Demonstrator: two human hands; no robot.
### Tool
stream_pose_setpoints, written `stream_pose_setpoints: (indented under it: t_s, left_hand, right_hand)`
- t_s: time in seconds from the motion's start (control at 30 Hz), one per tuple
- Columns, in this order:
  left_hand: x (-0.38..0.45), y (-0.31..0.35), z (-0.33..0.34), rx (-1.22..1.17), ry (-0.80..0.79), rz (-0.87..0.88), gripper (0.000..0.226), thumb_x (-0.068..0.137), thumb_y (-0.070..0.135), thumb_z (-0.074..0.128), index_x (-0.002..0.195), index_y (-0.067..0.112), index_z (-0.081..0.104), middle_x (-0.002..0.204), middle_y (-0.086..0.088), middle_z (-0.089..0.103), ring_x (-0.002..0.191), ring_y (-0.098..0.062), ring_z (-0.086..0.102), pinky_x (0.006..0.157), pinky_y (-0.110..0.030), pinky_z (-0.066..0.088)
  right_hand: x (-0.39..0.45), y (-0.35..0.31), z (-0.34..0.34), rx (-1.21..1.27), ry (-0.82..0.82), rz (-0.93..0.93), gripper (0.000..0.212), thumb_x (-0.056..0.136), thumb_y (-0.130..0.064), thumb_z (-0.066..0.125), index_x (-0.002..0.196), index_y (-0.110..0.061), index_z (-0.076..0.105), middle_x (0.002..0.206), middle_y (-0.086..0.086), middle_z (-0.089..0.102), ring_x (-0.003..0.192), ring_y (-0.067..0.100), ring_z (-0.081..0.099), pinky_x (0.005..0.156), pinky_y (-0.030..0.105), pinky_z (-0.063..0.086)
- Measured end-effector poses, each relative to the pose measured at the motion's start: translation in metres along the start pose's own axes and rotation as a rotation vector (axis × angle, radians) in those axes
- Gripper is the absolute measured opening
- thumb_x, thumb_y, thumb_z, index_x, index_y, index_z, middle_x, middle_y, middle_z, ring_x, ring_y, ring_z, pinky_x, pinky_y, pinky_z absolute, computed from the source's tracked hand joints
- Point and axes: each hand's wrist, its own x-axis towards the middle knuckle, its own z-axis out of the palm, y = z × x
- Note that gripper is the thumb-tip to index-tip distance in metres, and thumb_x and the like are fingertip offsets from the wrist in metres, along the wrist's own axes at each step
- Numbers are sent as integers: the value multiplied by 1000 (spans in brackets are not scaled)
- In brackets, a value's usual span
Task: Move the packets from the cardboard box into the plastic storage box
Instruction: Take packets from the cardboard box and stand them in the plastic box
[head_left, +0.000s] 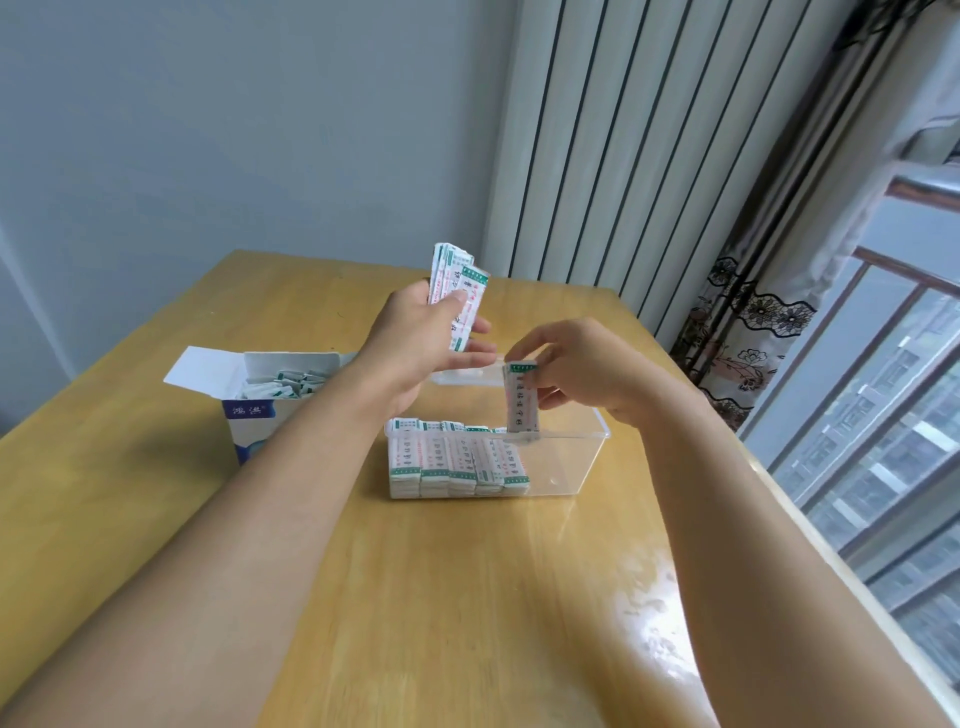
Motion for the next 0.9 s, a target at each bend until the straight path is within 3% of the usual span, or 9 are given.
stream_pose_setpoints:
  t_s: [0.2, 0.3, 0.43, 0.6, 0.7, 0.9]
  left_hand:
    - [0, 2, 1, -54, 40, 28, 29, 109, 18, 43, 132, 4, 54, 97, -18, 69, 75, -28, 74, 74, -38, 63]
    - [-1, 4, 0, -55, 40, 33, 30, 109, 18, 42, 133, 5, 54, 98, -18, 69, 77, -28, 74, 74, -37, 63]
    - [-1, 5, 0, -66, 31, 27, 31, 109, 18, 42, 135, 4, 53, 97, -17, 69, 77, -29, 74, 76, -38, 63]
    - [-1, 5, 0, -61, 27, 29, 33, 109, 18, 42, 138, 4, 52, 98, -17, 70, 79, -29, 75, 80, -41, 63]
    - [0, 5, 1, -66, 24, 27, 34, 109, 18, 43, 138, 4, 52, 98, -17, 70, 79, -29, 75, 80, -41, 63]
    - [0, 5, 1, -85, 16, 19, 31, 109, 17, 43, 134, 3, 54, 96, -17, 69, 77, -29, 75, 78, -39, 64]
  right_hand:
    - [13, 1, 13, -145, -121, 117, 35, 97, 3, 55, 89, -27, 72, 90, 6, 77, 76, 19, 78, 82, 45, 63]
    - [14, -2, 17, -220, -166, 140, 36, 97, 3, 54, 87, -28, 70, 99, 7, 75, 83, 20, 76, 81, 40, 64]
    - [15, -4, 23, -301, -192, 173, 40, 96, 2, 53, 86, -32, 69, 101, 7, 74, 96, 25, 74, 91, 47, 60]
    - [13, -8, 26, -371, -229, 199, 32, 97, 2, 57, 105, -24, 71, 97, 5, 71, 97, 28, 75, 92, 44, 60]
    - [15, -13, 30, -473, -281, 202, 31, 99, 0, 57, 117, -22, 71, 106, 6, 71, 98, 29, 75, 92, 41, 60]
    - [26, -17, 40, -567, -366, 281, 26, 102, -17, 56, 125, -17, 67, 110, 0, 68, 80, 23, 78, 93, 43, 60]
